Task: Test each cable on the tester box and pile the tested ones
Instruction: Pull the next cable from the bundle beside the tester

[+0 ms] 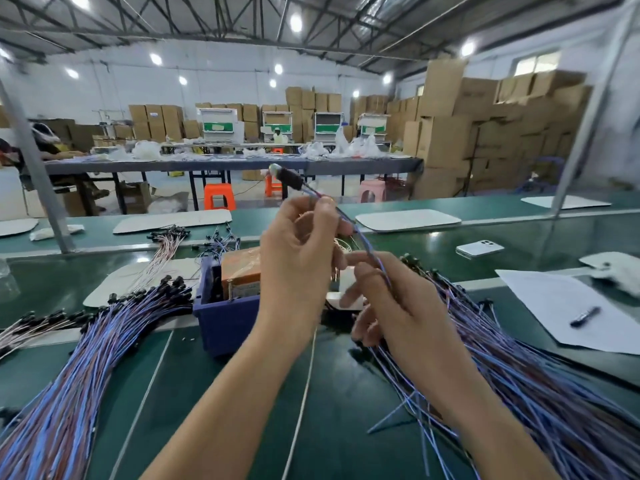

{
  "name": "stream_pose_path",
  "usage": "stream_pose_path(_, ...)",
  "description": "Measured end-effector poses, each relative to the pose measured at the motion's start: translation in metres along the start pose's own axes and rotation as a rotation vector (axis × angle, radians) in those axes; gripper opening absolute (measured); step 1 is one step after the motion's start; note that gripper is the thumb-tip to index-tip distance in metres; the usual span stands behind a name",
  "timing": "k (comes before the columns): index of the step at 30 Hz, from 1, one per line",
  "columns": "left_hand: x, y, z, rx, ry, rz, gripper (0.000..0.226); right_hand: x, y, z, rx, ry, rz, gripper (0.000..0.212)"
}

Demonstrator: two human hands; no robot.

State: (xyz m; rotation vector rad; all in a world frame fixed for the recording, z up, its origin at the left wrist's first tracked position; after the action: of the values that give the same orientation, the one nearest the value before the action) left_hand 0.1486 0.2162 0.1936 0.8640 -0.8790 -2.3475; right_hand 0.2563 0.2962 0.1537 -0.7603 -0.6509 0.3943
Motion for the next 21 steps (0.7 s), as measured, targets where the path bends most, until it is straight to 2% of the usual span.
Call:
stream_pose_path(4,-0.002,-0.034,0.017,0.128,0.027,0.011,0.014,0.038,0.030,-0.014,-0.076,0.078,-0.179,0.026)
stream_pose_path(8,-0.016,-0.098,0.020,0.330,0.034,0.052,0.015,0.078,0.060,-0.021,-0.160,0.123,-0.544,0.024)
stream_pose_path(10,-0.037,-0.137,0.018,0.452,-0.020,0.119,0.018,0.096,0.078,-0.023,-0.239,0.131,-0.730,0.021)
stream_pose_path(13,-0.073,-0.189,0.012,0.650,-0.259,0.307,0.019,0.116,0.112,-0.029,-0.430,0.072,-0.967,0.018)
stream_pose_path(15,-0.084,-0.213,0.003,0.729,-0.451,0.471,0.022,0.122,0.126,-0.037,-0.508,0.033,-1.097,0.032)
stream_pose_path(17,-0.084,-0.223,-0.004,0.666,-0.593,0.629,0.030,0.119,0.127,-0.043,-0.476,0.078,-1.109,0.041)
stream_pose_path(19,-0.079,-0.220,-0.012,0.559,-0.700,0.735,0.035,0.108,0.119,-0.045,-0.389,0.143,-1.041,0.040)
stream_pose_path(21,-0.067,-0.214,-0.029,0.543,-0.824,0.772,0.033,0.085,0.114,-0.043,-0.309,0.148,-0.963,0.036)
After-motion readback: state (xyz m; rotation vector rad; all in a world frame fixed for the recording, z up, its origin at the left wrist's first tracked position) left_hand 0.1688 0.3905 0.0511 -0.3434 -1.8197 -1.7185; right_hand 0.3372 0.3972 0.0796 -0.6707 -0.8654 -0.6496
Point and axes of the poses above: each hand's wrist, its own z-axis towards the middle knuckle, its own x-axis out of the back of the hand, y = z × x, the point moved 9 cm from there along z, towards the middle knuckle, and after that the axes turned 14 degrees about -z, right-handed, at the moved point
